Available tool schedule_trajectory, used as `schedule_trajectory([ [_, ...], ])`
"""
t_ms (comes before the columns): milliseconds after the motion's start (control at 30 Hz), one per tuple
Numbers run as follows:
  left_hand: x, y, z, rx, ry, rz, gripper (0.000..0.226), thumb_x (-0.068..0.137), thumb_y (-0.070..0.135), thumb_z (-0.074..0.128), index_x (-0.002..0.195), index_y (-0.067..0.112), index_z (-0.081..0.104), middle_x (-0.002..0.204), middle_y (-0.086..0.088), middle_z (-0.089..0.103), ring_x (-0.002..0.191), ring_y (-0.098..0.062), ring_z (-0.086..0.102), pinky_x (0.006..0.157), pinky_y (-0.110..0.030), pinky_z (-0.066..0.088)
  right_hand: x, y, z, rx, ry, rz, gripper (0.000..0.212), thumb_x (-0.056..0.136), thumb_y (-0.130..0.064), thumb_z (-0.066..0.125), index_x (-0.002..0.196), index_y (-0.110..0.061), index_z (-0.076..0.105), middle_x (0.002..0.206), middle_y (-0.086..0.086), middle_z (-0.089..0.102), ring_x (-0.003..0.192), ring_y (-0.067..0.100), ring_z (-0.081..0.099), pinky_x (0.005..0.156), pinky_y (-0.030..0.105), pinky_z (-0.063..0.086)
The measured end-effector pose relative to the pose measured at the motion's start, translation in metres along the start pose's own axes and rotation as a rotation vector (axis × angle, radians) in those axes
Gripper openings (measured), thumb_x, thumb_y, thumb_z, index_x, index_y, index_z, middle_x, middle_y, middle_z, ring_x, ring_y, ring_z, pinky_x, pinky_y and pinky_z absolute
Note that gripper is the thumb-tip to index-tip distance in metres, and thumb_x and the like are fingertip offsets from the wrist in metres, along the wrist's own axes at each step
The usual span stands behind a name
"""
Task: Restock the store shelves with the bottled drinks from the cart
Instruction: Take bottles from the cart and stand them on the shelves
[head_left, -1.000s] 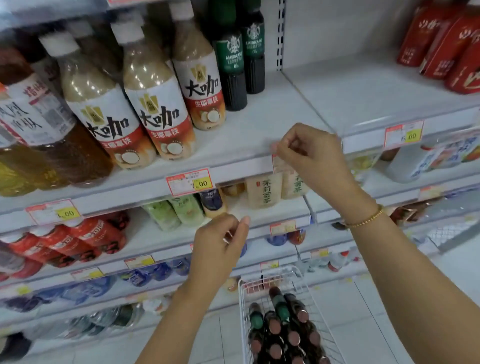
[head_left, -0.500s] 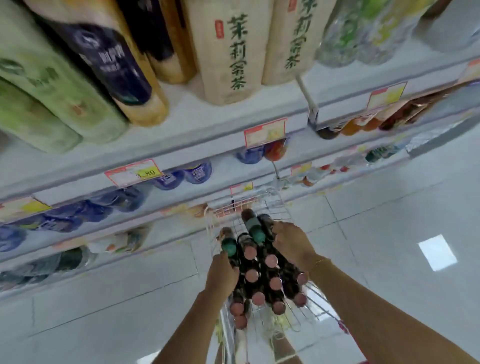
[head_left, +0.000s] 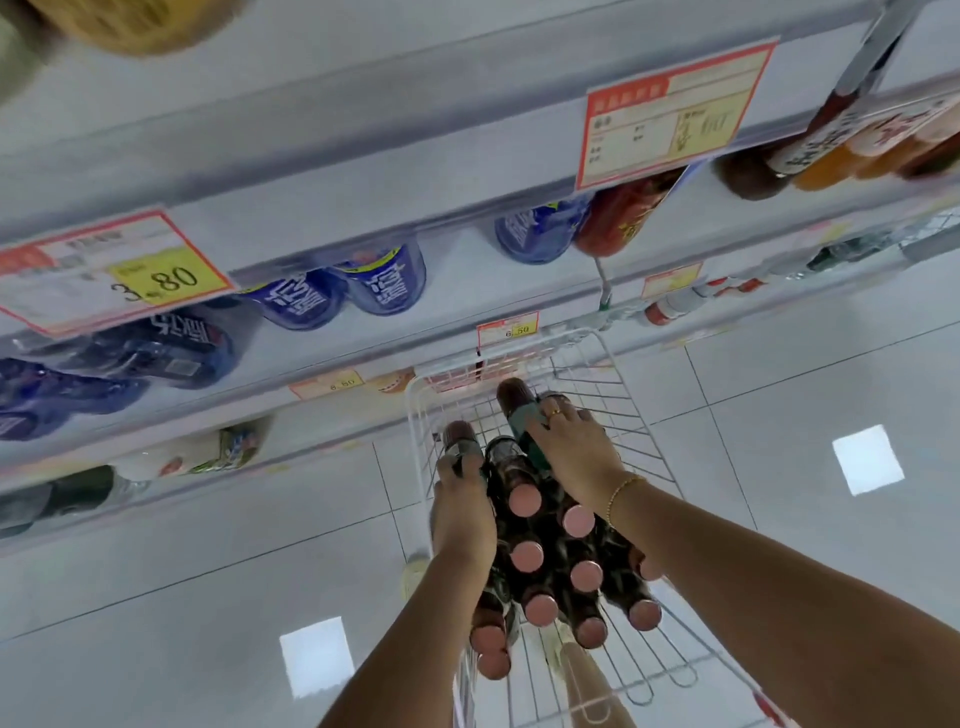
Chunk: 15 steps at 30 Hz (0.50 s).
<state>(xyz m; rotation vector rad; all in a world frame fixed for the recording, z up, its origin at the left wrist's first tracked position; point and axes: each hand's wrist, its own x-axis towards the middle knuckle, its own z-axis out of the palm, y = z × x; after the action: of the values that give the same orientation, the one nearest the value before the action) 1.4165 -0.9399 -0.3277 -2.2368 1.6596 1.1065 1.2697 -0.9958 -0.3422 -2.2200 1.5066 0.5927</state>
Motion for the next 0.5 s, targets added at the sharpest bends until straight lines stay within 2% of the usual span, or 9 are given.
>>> schedule_trajectory([
  [100,0.002,0.0,-0.001,-0.035,0.005,-0.01,0.06,0.08,-0.006,0.049,0.134,0.018,0.034,0.135,-0.011,0.032,0.109,-0.027,0.053,0.084,-0.038,0.052,0.005,0.003,0.001,0.056,0.011,-0.08,0.066,0.074,0.007,0.054,0.132,-0.018,0.036,0.132,0.016,0.041,0.114,0.037,0.046,0.085,0.045,0.051],
  [200,0.002,0.0,-0.001,-0.119,0.017,-0.049,0.053,0.08,-0.009,0.048,0.126,0.015,0.04,0.132,-0.009,0.033,0.107,-0.027,0.052,0.083,-0.037,0.052,0.006,0.005,-0.014,0.244,0.013,-0.022,0.057,0.077,0.006,0.055,0.125,-0.021,0.041,0.124,0.012,0.042,0.097,0.034,0.054,0.073,0.044,0.055],
  [300,-0.002,0.006,-0.007,-0.17,0.039,-0.051,0.043,0.083,-0.002,0.054,0.122,0.014,0.045,0.13,-0.007,0.034,0.102,-0.026,0.054,0.076,-0.032,0.05,0.005,0.011,-0.035,0.43,0.001,0.061,0.05,0.08,-0.002,0.061,0.124,-0.019,0.044,0.127,0.009,0.038,0.093,0.034,0.059,0.079,0.04,0.054],
  [400,-0.011,0.013,-0.019,-0.166,0.108,-0.013,0.045,0.08,-0.001,0.061,0.12,0.015,0.048,0.13,-0.008,0.036,0.101,-0.025,0.057,0.08,-0.028,0.05,-0.006,0.013,-0.053,0.534,0.035,0.06,0.049,0.079,-0.011,0.068,0.123,-0.016,0.048,0.126,0.008,0.038,0.099,0.033,0.059,0.089,0.038,0.052],
  [500,-0.029,0.021,-0.041,-0.243,0.148,-0.016,0.045,0.077,0.002,0.065,0.117,0.013,0.05,0.127,-0.008,0.041,0.097,-0.024,0.059,0.081,-0.025,0.049,-0.032,0.013,-0.075,0.639,0.124,0.042,0.046,0.076,-0.016,0.069,0.118,-0.013,0.051,0.117,0.008,0.044,0.101,0.028,0.056,0.086,0.026,0.045],
])
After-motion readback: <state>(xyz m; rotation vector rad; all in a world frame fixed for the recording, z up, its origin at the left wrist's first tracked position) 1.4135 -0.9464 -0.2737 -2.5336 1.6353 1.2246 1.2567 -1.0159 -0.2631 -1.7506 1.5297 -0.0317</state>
